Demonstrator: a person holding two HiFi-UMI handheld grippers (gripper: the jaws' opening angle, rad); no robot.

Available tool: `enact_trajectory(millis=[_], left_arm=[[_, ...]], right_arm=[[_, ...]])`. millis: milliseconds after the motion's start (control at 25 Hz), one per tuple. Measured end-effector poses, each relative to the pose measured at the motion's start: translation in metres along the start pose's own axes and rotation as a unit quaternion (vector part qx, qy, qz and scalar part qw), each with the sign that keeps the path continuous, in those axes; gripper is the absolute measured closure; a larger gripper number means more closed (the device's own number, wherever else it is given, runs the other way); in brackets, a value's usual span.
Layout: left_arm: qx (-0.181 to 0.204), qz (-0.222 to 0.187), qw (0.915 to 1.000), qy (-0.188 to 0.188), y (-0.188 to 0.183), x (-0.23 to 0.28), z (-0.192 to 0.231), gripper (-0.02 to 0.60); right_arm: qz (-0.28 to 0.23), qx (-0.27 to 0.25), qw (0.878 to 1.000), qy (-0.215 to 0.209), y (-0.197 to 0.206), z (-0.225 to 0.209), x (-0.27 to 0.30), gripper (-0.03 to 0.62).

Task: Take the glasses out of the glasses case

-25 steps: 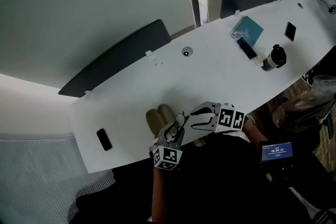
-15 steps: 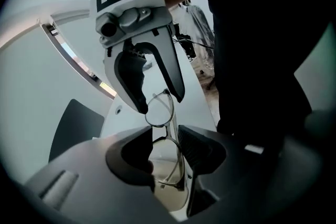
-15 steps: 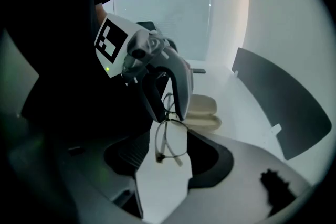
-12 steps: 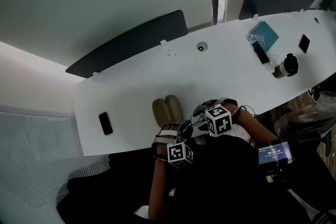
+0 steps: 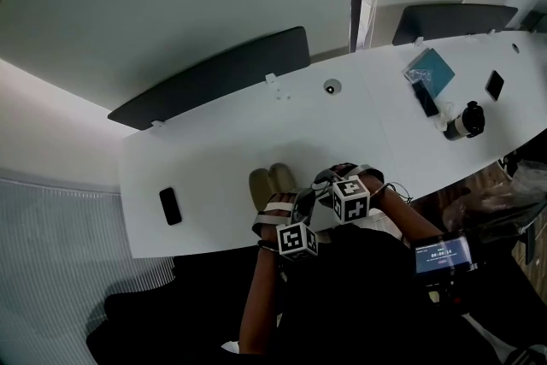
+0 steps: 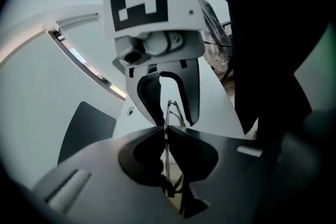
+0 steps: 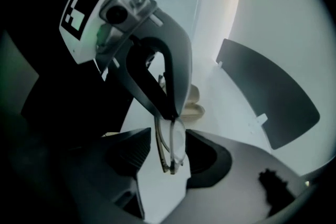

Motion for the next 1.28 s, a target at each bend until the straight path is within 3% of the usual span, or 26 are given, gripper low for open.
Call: enact_trajectory(millis=[80, 280, 440, 520, 600, 680, 720, 760, 800, 880, 920, 960, 1000, 1120, 1280], left_arm=[[-0.006, -0.010, 0.9999, -0.002, -0.001, -0.001, 0.004, 0.555], [-0.048, -0.015, 0.9987, 0.004, 0.007, 0.001, 0.003, 0.548], [-0.088, -0.015, 0.9960, -0.007, 0.019, -0.002, 0.008, 0.467], [-0.132, -0.014, 0.9911, -0.016, 0.034, -0.008, 0.013, 0.462], [-0.210, -0.023, 0.9769, -0.031, 0.046, -0.020, 0.019, 0.462], [-0.310, -0.040, 0.9490, -0.042, 0.062, -0.031, 0.019, 0.462], [-0.364, -0.051, 0.9290, -0.046, 0.070, -0.037, 0.018, 0.462], [-0.419, -0.064, 0.9041, -0.052, 0.079, -0.044, 0.017, 0.462], [-0.476, -0.078, 0.8742, -0.058, 0.088, -0.051, 0.016, 0.463], [-0.576, -0.100, 0.8080, -0.076, 0.109, -0.067, 0.012, 0.463], [-0.608, -0.104, 0.7823, -0.086, 0.120, -0.074, 0.008, 0.463], [-0.628, -0.102, 0.7658, -0.096, 0.130, -0.080, 0.004, 0.463], [-0.638, -0.096, 0.7568, -0.105, 0.140, -0.085, -0.001, 0.463], [-0.657, -0.079, 0.7407, -0.118, 0.161, -0.095, -0.015, 0.463], [-0.681, -0.072, 0.7189, -0.120, 0.176, -0.095, -0.025, 0.463]], right_arm=[[0.002, -0.005, 1.000, 0.018, 0.006, -0.007, 0.000, 0.410], [0.004, -0.006, 0.999, 0.033, 0.006, -0.006, 0.002, 0.431], [0.032, -0.001, 0.999, 0.032, 0.024, -0.008, 0.008, 0.439], [0.044, 0.010, 0.998, 0.041, 0.035, -0.016, 0.009, 0.439], [0.057, 0.027, 0.996, 0.065, 0.048, -0.026, 0.011, 0.439], [0.067, 0.062, 0.991, 0.094, 0.064, -0.036, 0.014, 0.439], [0.071, 0.086, 0.988, 0.106, 0.073, -0.040, 0.017, 0.439], [0.075, 0.112, 0.984, 0.116, 0.083, -0.044, 0.021, 0.439], [0.081, 0.137, 0.980, 0.123, 0.093, -0.046, 0.024, 0.439], [0.093, 0.183, 0.970, 0.127, 0.111, -0.047, 0.033, 0.439], [0.099, 0.200, 0.967, 0.126, 0.118, -0.046, 0.036, 0.441], [0.105, 0.212, 0.964, 0.124, 0.123, -0.045, 0.040, 0.444], [0.112, 0.220, 0.961, 0.123, 0.127, -0.044, 0.043, 0.446], [0.120, 0.227, 0.959, 0.121, 0.128, -0.043, 0.050, 0.453], [0.091, 0.256, 0.956, 0.115, 0.116, -0.048, 0.054, 0.451]])
Point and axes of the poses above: the fingertips, and each gripper's own axes: x forward along the fingers, z to its left, y out of its underside, the point moved 2 cm from there along -x, backward along the fingers, and after that the axes turned 4 degrees about -x, right-handed, at the moved point
